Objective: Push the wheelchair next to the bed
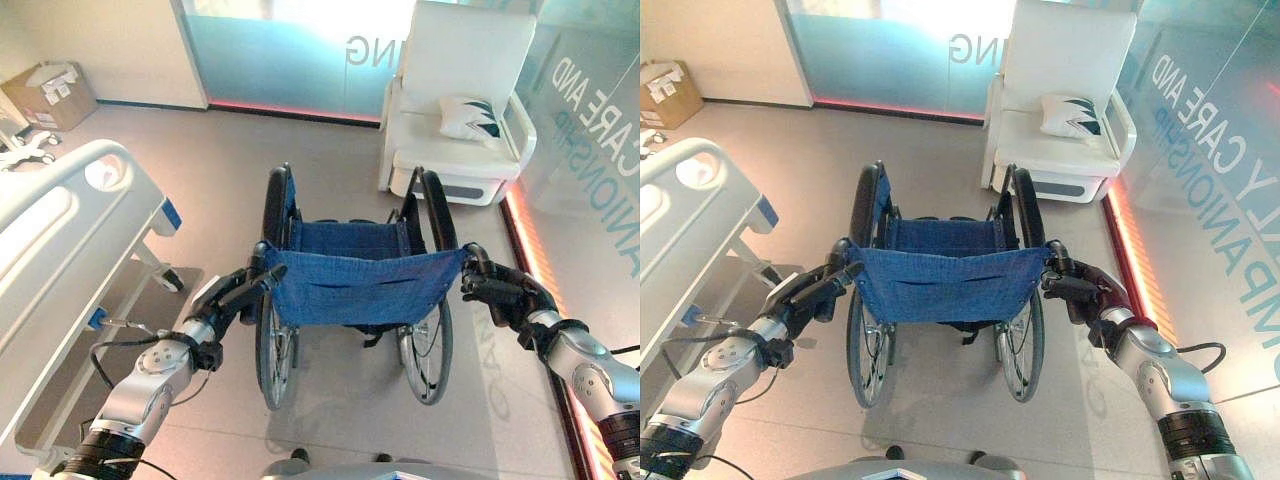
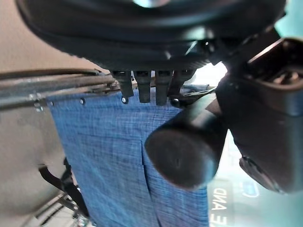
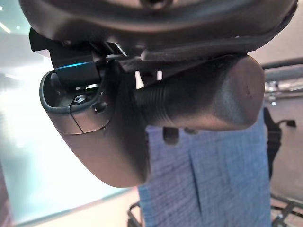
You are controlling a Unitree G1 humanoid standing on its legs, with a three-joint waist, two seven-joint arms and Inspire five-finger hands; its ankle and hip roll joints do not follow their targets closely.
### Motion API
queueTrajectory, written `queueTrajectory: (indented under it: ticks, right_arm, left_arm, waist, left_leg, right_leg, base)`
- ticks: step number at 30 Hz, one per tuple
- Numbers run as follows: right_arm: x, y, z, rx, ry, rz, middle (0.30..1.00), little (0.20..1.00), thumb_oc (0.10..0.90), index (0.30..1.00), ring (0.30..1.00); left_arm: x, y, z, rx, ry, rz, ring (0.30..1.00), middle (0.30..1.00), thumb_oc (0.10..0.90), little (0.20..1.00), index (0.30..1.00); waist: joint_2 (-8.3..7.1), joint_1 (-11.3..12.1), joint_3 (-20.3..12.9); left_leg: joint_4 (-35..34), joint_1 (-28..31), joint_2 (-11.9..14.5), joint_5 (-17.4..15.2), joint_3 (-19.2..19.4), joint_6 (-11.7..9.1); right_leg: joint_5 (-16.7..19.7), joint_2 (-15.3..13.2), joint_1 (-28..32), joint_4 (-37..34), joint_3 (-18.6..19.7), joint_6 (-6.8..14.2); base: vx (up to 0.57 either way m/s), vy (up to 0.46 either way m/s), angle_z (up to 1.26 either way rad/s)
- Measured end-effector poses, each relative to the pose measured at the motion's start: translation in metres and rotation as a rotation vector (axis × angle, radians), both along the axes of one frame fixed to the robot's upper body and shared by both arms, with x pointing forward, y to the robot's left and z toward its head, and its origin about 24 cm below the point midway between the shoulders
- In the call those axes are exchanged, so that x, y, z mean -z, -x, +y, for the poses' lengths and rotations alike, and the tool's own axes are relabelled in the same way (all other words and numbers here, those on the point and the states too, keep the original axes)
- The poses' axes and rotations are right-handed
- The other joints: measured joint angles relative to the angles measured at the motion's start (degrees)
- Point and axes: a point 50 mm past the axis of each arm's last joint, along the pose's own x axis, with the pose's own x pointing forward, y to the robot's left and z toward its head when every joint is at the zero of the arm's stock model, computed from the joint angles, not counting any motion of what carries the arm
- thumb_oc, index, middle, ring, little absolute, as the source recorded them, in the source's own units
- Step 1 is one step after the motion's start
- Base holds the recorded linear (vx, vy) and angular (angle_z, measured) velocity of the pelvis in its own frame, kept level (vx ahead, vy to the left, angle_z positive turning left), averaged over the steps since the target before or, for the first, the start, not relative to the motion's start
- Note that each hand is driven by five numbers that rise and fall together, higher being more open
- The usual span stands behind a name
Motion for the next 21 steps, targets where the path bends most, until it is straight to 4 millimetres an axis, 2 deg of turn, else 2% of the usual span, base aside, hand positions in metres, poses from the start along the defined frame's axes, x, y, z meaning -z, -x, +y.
queueTrajectory:
  ticks: [7, 8, 21]
  right_arm:
    - [-0.002, -0.003, 0.0, 0.0, 0.002, -0.007, 0.312, 0.312, 0.408, 0.312, 0.312]
    - [-0.003, -0.004, 0.0, 0.0, 0.001, -0.008, 0.312, 0.312, 0.408, 0.312, 0.312]
    - [-0.003, -0.005, 0.001, -0.001, -0.003, -0.013, 0.321, 0.321, 0.414, 0.321, 0.321]
  left_arm:
    - [-0.016, -0.015, 0.006, 0.089, -0.19, 0.036, 0.9, 0.9, 0.8, 0.9, 0.9]
    - [-0.017, -0.016, 0.006, 0.095, -0.197, 0.038, 0.3, 0.3, 0.4, 0.3, 0.3]
    - [-0.021, -0.02, 0.008, 0.071, -0.227, 0.023, 0.3, 0.3, 0.4, 0.3, 0.3]
  waist:
    - [0.69, -0.04, 0.0]
    - [0.82, -0.07, 0.02]
    - [1.02, -0.12, -0.01]
  left_leg:
    - [0.0, -0.02, -0.01, 0.03, -0.05, 0.04]
    - [0.0, -0.03, -0.03, 0.03, -0.05, 0.04]
    - [0.01, -0.07, -0.02, 0.03, -0.04, 0.04]
  right_leg:
    - [0.0, 0.0, 0.01, 0.02, -0.01, 0.01]
    - [0.01, -0.01, 0.0, 0.02, 0.0, 0.01]
    - [0.01, 0.0, -0.06, 0.01, 0.01, 0.0]
  base:
    - [0.0, 0.0, 0.0]
    - [0.0, 0.0, 0.0]
    - [0.0, 0.0, 0.0]
